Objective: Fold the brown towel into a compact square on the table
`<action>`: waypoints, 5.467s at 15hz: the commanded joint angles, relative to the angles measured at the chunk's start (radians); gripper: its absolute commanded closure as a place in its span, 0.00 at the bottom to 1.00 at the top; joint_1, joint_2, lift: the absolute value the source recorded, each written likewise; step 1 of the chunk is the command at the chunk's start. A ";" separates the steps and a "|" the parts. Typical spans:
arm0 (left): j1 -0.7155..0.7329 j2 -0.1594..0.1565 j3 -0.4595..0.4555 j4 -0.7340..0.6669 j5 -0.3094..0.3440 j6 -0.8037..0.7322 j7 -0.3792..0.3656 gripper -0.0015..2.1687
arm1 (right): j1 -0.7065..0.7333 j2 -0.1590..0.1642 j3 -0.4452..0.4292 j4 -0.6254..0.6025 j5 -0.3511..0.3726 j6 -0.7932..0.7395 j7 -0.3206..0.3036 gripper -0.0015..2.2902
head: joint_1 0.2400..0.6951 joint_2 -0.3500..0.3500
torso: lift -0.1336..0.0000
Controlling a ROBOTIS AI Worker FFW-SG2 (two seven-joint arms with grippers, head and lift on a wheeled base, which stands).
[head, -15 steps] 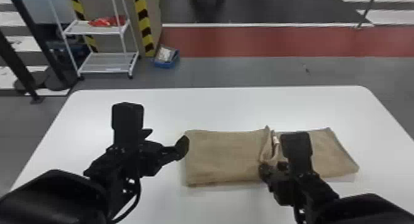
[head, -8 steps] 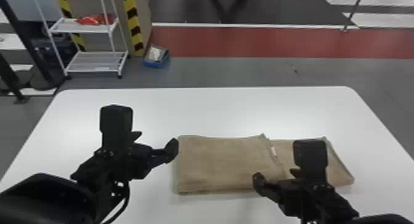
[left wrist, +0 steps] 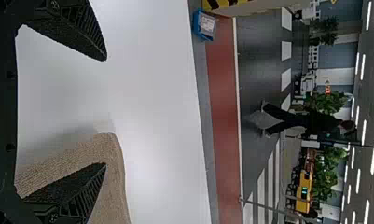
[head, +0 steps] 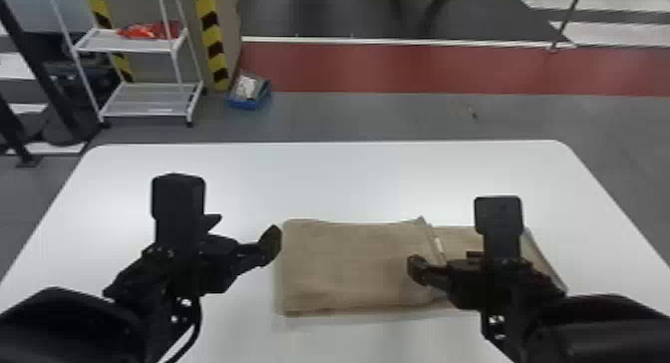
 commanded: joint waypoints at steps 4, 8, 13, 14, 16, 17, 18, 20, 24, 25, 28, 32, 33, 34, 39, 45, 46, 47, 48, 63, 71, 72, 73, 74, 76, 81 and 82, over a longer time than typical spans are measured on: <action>0.000 0.000 0.002 0.003 0.000 -0.009 0.000 0.04 | -0.056 0.001 -0.032 0.119 -0.023 -0.046 0.047 0.09 | 1.00 0.43 | 0.07; -0.001 0.000 0.002 0.007 0.000 -0.012 0.000 0.04 | -0.053 0.001 -0.032 0.124 -0.026 -0.083 0.060 0.18 | 1.00 0.44 | 0.07; -0.001 0.000 0.002 0.012 0.000 -0.012 0.000 0.04 | -0.050 0.001 -0.031 0.126 -0.026 -0.086 0.065 0.27 | 1.00 0.45 | 0.07; -0.001 0.000 0.002 0.012 0.000 -0.012 0.000 0.04 | -0.045 0.001 -0.031 0.124 -0.026 -0.086 0.066 0.27 | 1.00 0.45 | 0.07; -0.001 0.000 0.002 0.012 0.000 -0.012 0.000 0.04 | -0.035 0.001 -0.031 0.110 -0.027 -0.086 0.066 0.29 | 1.00 0.45 | 0.07; -0.001 0.000 0.002 0.010 0.000 -0.012 0.000 0.04 | -0.028 0.001 -0.031 0.098 -0.027 -0.086 0.066 0.36 | 1.00 0.45 | 0.07; -0.001 0.000 0.002 0.012 0.000 -0.016 0.000 0.04 | -0.025 0.001 -0.031 0.086 -0.030 -0.086 0.066 0.36 | 1.00 0.45 | 0.07; -0.001 0.000 0.002 0.014 0.002 -0.022 0.000 0.04 | -0.022 0.001 -0.032 0.073 -0.032 -0.086 0.066 0.36 | 1.00 0.45 | 0.07; 0.003 0.002 0.002 0.018 0.005 -0.043 0.001 0.04 | -0.025 0.001 -0.032 0.080 -0.032 -0.080 0.066 0.37 | 1.00 0.45 | 0.07; 0.008 0.002 0.002 0.030 0.005 -0.092 0.005 0.04 | -0.025 0.001 -0.035 0.080 -0.033 -0.080 0.066 0.48 | 1.00 0.45 | 0.07; 0.022 0.008 -0.007 0.113 -0.002 -0.384 0.017 0.04 | -0.022 0.001 -0.038 0.078 -0.035 -0.080 0.066 0.49 | 1.00 0.45 | 0.07; 0.036 0.031 -0.045 0.297 -0.011 -0.862 0.087 0.04 | -0.015 0.001 -0.035 0.060 -0.044 -0.107 0.066 0.49 | 1.00 0.47 | 0.07; 0.042 0.038 -0.055 0.325 -0.014 -0.951 0.113 0.04 | -0.013 0.001 -0.037 0.049 -0.056 -0.107 0.066 0.49 | 1.00 0.47 | 0.07; 0.049 0.045 -0.061 0.345 -0.023 -1.013 0.132 0.04 | -0.012 0.001 -0.037 0.040 -0.061 -0.107 0.066 0.49 | 1.00 0.48 | 0.07; 0.063 0.058 -0.061 0.368 -0.028 -1.022 0.158 0.04 | 0.018 0.001 -0.069 -0.022 -0.092 -0.107 0.070 0.49 | 1.00 0.51 | 0.07; 0.036 0.060 0.103 0.385 0.011 -0.914 0.014 0.04 | 0.047 0.001 -0.109 -0.060 -0.125 -0.126 0.105 0.49 | 1.00 0.53 | 0.07; 0.030 0.060 0.137 0.396 0.023 -0.914 -0.005 0.04 | 0.047 0.001 -0.115 -0.066 -0.136 -0.129 0.111 0.49 | 1.00 0.55 | 0.07; 0.023 0.061 0.171 0.409 0.038 -0.911 -0.020 0.04 | 0.048 0.001 -0.123 -0.066 -0.139 -0.132 0.123 0.49 | 1.00 0.57 | 0.07; 0.022 0.060 0.194 0.419 0.051 -0.914 -0.025 0.04 | 0.048 0.001 -0.129 -0.066 -0.139 -0.132 0.129 0.49 | 1.00 0.61 | 0.07; 0.016 0.054 0.215 0.472 0.074 -0.930 -0.031 0.04 | 0.116 0.001 -0.382 -0.108 -0.303 -0.181 0.158 0.49 | 1.00 0.57 | 0.07; 0.010 0.057 0.214 0.488 0.075 -0.933 -0.029 0.04 | 0.094 0.001 -0.561 -0.207 -0.363 -0.052 0.174 0.49 | 1.00 0.52 | 0.07; 0.005 0.055 0.214 0.497 0.077 -0.936 -0.031 0.04 | 0.091 0.001 -0.597 -0.209 -0.380 -0.046 0.180 0.49 | 1.00 0.50 | 0.07; -0.001 0.055 0.212 0.506 0.078 -0.939 -0.031 0.04 | 0.094 0.001 -0.598 -0.192 -0.375 -0.046 0.185 0.49 | 1.00 0.47 | 0.07; -0.006 0.054 0.209 0.514 0.078 -0.939 -0.032 0.04 | 0.093 0.001 -0.586 -0.144 -0.368 -0.061 0.188 0.49 | 1.00 0.45 | 0.07; -0.006 0.051 0.198 0.515 0.077 -0.939 -0.032 0.04 | 0.044 0.001 -0.577 -0.048 -0.340 -0.083 0.191 0.49 | 1.00 0.43 | 0.07; 0.003 0.052 0.200 0.512 0.077 -0.939 -0.032 0.04 | 0.010 0.001 -0.604 -0.025 -0.360 -0.061 0.214 0.49 | 1.00 0.41 | 0.07; 0.003 0.052 0.198 0.514 0.075 -0.939 -0.032 0.04 | 0.016 0.001 -0.611 -0.029 -0.360 -0.058 0.215 0.49 | 1.00 0.41 | 0.07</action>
